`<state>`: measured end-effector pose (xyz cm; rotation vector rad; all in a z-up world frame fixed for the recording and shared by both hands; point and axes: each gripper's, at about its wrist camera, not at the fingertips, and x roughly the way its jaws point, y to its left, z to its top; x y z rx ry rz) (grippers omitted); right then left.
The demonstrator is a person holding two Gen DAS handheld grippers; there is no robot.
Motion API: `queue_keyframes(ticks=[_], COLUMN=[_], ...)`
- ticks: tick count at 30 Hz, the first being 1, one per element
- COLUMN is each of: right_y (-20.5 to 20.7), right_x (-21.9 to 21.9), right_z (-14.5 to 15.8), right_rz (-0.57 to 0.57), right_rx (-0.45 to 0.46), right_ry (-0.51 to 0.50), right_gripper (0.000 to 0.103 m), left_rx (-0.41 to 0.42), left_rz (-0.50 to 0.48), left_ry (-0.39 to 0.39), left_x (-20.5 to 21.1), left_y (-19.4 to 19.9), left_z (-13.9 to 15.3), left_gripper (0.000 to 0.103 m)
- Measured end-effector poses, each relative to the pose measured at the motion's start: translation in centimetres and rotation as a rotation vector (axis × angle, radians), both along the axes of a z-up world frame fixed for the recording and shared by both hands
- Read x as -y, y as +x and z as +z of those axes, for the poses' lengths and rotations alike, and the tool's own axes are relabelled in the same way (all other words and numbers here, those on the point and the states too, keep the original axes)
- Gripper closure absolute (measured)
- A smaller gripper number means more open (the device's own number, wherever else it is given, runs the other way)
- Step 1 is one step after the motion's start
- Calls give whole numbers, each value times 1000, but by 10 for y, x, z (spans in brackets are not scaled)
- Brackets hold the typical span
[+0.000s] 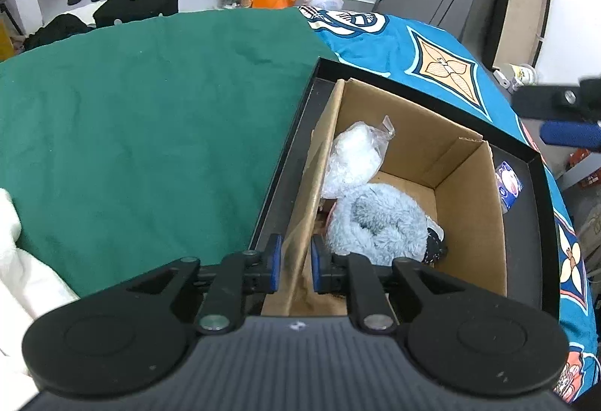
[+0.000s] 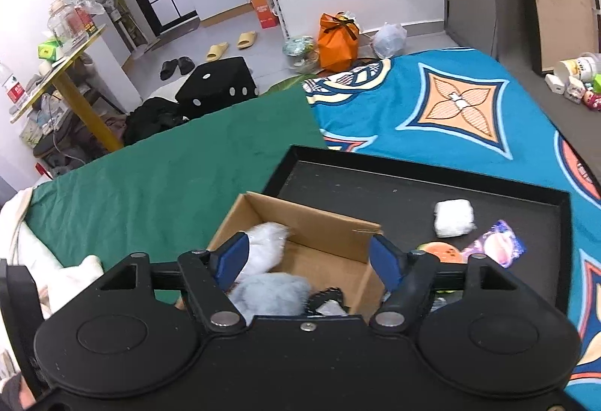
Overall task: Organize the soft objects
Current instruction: 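Move the right tool back toward the remaining items on the tray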
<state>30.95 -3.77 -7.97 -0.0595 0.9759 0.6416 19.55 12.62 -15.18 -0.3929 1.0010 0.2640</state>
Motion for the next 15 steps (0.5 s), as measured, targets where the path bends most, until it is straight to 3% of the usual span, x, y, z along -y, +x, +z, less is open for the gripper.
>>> queue_keyframes(ticks=[3,7,15], right_y=[3,8,18], right_x=[9,19,44], right_z=[2,3,-14], right_rz=[-3,11,3], right_rx=[2,18,15], right_ry=[7,9,10], right_gripper=[28,26,24], left_rx=[-11,-19,-48], left_rz=[4,12,0], left_ry=[5,16,47], left_x=[2,5,15], left_y=[1,2,4], left_z=[2,6,11], left_gripper=[83,57,35])
